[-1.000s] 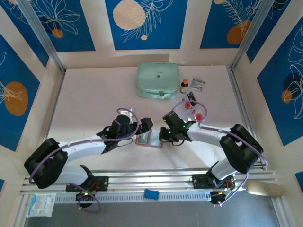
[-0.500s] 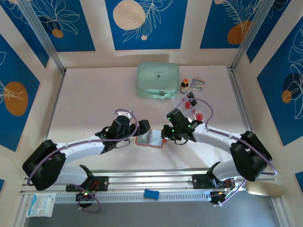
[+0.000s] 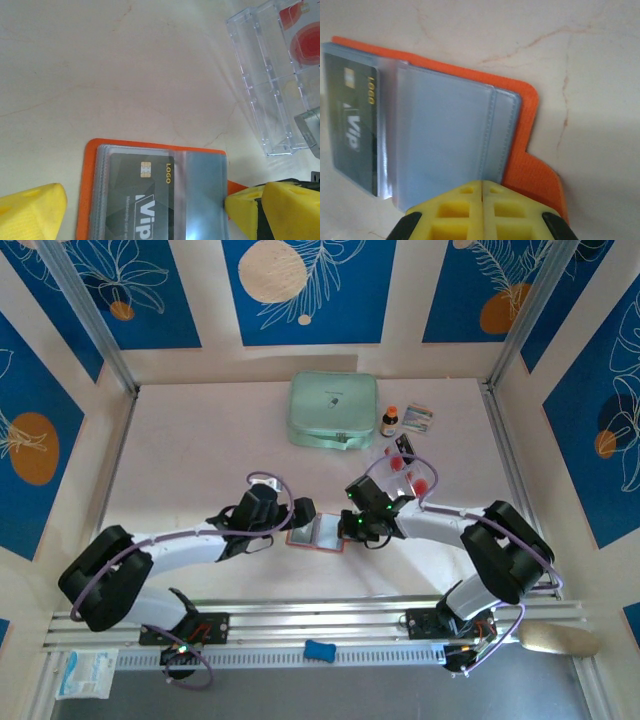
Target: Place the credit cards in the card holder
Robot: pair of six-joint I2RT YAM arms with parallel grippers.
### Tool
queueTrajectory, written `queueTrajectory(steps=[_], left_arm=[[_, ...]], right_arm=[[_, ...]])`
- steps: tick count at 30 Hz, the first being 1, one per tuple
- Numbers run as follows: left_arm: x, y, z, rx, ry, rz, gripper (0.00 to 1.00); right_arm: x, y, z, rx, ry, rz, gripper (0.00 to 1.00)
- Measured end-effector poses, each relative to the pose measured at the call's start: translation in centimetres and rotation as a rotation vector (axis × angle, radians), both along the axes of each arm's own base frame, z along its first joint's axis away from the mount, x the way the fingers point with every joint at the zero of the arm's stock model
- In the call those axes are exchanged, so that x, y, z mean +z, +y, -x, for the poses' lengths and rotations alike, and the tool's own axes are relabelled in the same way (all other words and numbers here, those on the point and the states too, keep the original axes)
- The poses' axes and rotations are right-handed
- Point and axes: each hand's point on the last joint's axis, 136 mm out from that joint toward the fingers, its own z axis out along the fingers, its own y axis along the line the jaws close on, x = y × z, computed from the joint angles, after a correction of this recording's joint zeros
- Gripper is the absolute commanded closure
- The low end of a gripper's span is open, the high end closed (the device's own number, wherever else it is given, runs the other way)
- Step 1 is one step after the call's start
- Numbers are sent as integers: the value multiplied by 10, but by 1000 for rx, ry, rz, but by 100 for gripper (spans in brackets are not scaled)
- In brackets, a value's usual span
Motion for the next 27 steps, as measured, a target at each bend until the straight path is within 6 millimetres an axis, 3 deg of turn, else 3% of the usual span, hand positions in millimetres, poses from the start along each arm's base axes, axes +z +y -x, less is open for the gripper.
queueTrajectory(steps=[18,27], left_arm=[[-30,-10,3,-59,85,-55,0],[-28,-22,5,-101,99,-67,0]], right_arm=[[-3,2,-1,-9,-6,-36,100],[-3,3,-1,-9,-7,-38,100]])
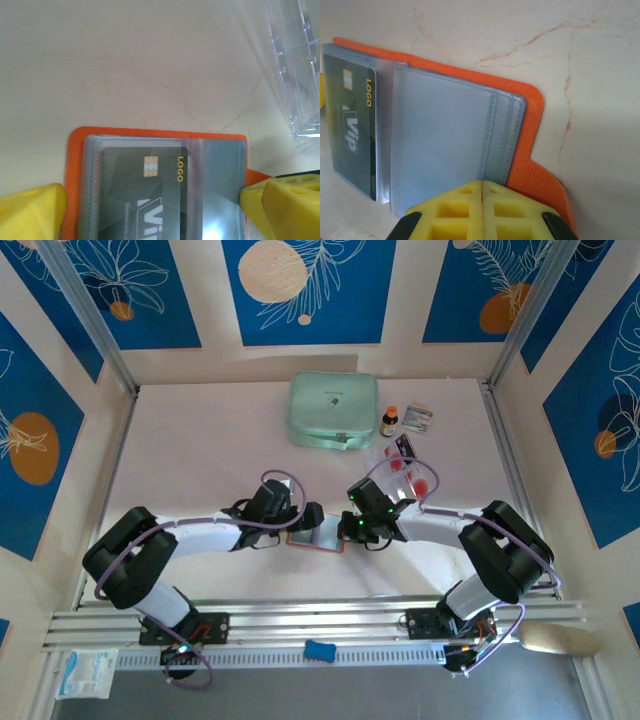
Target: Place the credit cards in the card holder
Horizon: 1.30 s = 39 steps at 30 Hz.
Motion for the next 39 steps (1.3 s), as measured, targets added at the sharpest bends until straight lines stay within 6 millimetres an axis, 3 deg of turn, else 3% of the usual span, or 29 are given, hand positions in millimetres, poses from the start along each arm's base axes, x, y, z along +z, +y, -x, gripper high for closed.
queueTrajectory(steps=[8,18,27,39], left_arm=[[5,-6,6,-41,-4,-21,0],[46,-22,1,-47,-89,120,0],[66,-37,1,-48,-110,238,0],[75,-47,7,-45,-112,315,0]], right_arm=[[0,0,0,1,1,-1,100],[0,0,0,1,1,-2,100],[0,0,0,1,1,-2,100],[8,-3,-3,-5,3,1,100]])
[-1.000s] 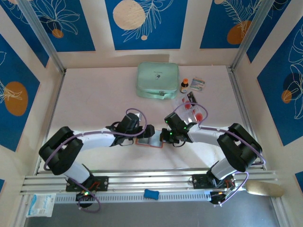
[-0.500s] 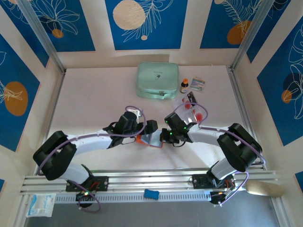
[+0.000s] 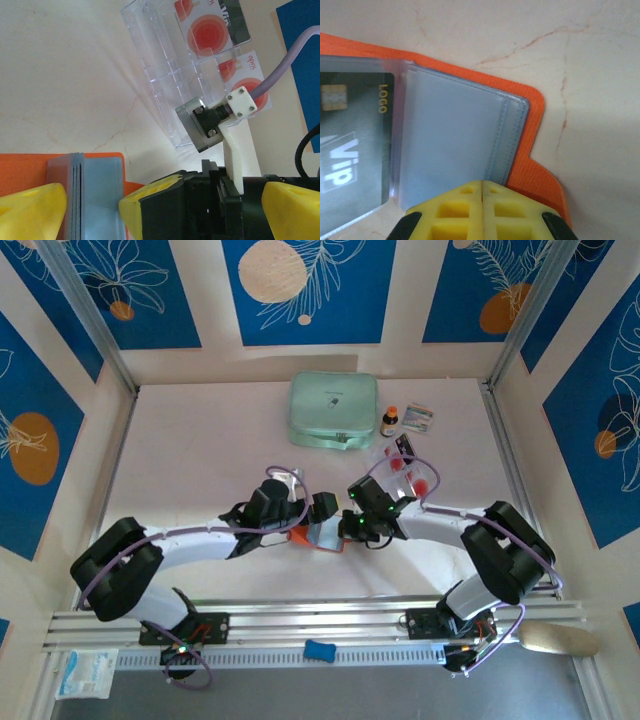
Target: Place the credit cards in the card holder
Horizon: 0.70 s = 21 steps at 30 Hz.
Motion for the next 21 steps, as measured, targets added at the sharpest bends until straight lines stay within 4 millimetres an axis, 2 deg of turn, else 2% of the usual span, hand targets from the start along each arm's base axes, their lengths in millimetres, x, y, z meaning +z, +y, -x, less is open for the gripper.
queueTrajectory(steps=[7,10,12,17,21], left_arm=[[3,-2,0,-2,-4,13,0],[3,-4,2,-7,-6,15,0],[1,-6,3,-12,-5,14,0],[-9,-14,11,-34,18,-1,0],[-20,-28,20,-67,43,-17,0]], right_arm=[[51,-8,-9,-34,-97,-67,100],[61,-20,-11,-71,-120,-77,100],[59,-33,-10,-106,-123,-75,100],[38,-73,5,-211,-78,-46,100],[37,-89,8,-262,-75,-51,100]])
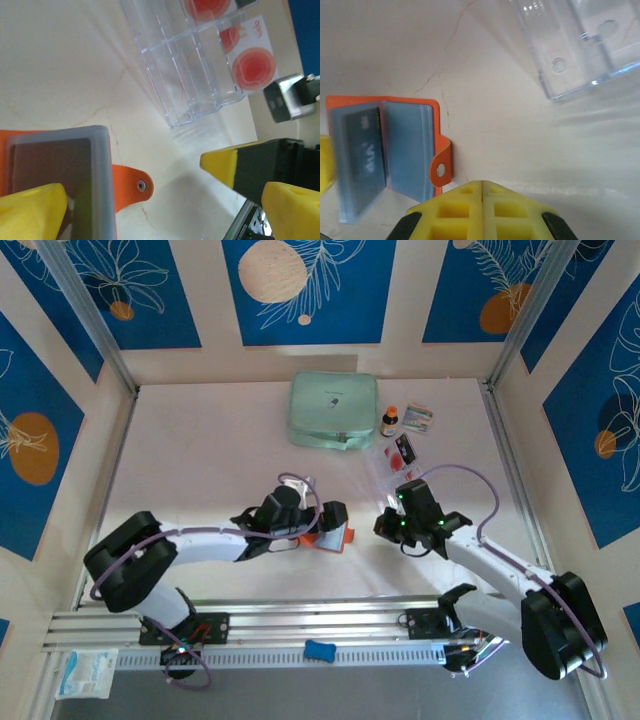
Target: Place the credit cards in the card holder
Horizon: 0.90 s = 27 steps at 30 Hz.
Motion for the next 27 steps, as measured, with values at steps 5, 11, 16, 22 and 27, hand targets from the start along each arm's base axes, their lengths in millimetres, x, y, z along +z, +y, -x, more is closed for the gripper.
queueTrajectory(steps=[5,11,16,22,27], left_arm=[[-11,-24,12,-49,27,-16,0],[17,-38,14,-82,-12,-20,0],[80,-30,5,-62,-142,-25,0],[113,27,-27,79,-217,-79,0],[53,91,-59,218,-99,-197,0]], right_arm=[[6,-4,-3,-19,-15,-23,100],[6,-3,-1,-13,-7,-35,100],[7,-1,0,-7,-4,-43,100],[5,2,1,4,10,-53,100],[0,5,1,14,26,-51,100]])
